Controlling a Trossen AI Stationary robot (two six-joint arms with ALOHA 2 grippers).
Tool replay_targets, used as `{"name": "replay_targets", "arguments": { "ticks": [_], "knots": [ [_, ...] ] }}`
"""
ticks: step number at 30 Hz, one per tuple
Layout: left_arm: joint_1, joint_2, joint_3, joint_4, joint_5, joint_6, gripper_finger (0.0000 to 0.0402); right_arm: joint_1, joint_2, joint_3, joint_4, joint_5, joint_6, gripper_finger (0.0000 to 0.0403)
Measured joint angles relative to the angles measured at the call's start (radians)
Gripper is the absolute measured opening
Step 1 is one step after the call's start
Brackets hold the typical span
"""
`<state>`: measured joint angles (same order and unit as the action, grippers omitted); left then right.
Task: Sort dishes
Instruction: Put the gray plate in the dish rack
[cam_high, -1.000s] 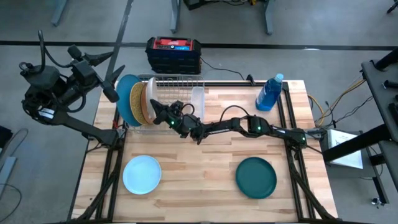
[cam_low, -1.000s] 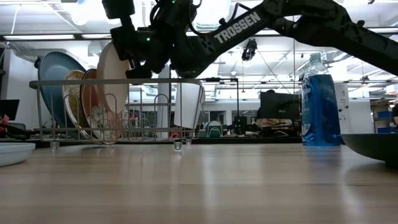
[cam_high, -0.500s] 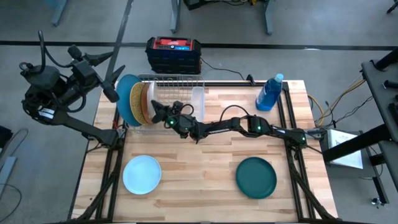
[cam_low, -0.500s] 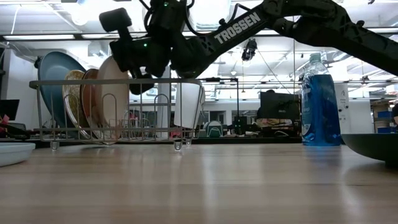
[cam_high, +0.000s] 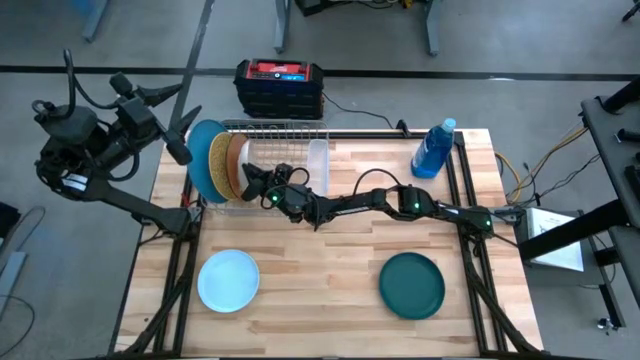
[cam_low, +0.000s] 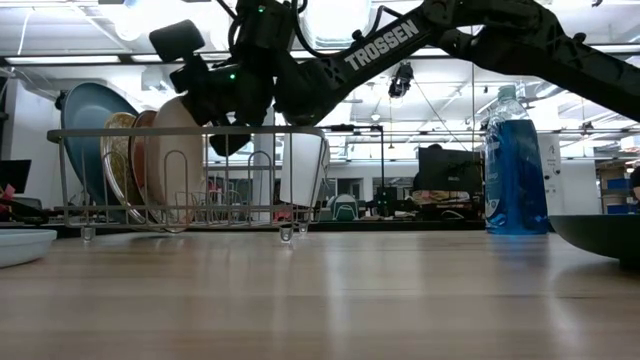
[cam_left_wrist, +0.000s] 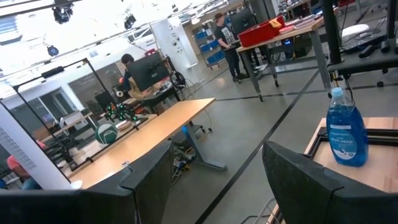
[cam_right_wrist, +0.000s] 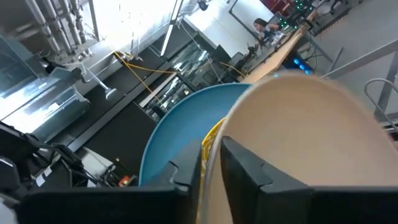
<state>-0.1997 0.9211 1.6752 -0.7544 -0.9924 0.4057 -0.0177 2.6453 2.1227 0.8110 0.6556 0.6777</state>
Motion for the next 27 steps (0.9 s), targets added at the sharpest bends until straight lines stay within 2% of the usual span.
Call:
{"name": "replay_targets", "arguments": {
  "ticks": [7,15,23,27],
  "knots": [
    [0.0,0.0,-0.001,-0.003,0.0,0.0,0.0235,0.0,0.0,0.0,-0.001,-0.001,-0.008,0.0104],
    [0.0,0.0,-0.002,-0.005,0.0,-0.006,0.0235,0.0,-0.002,0.0,-0.007,-0.002,-0.097,0.0154],
    [0.0,0.007,-0.002,-0.006,0.0,-0.007,0.0235,-0.015,-0.002,0.15,-0.378,-0.001,-0.138,0.019],
    [0.0,0.015,-0.002,-0.007,0.0,-0.007,0.0235,-0.02,-0.002,0.197,-0.398,0.037,-0.26,0.021]
  ]
}}
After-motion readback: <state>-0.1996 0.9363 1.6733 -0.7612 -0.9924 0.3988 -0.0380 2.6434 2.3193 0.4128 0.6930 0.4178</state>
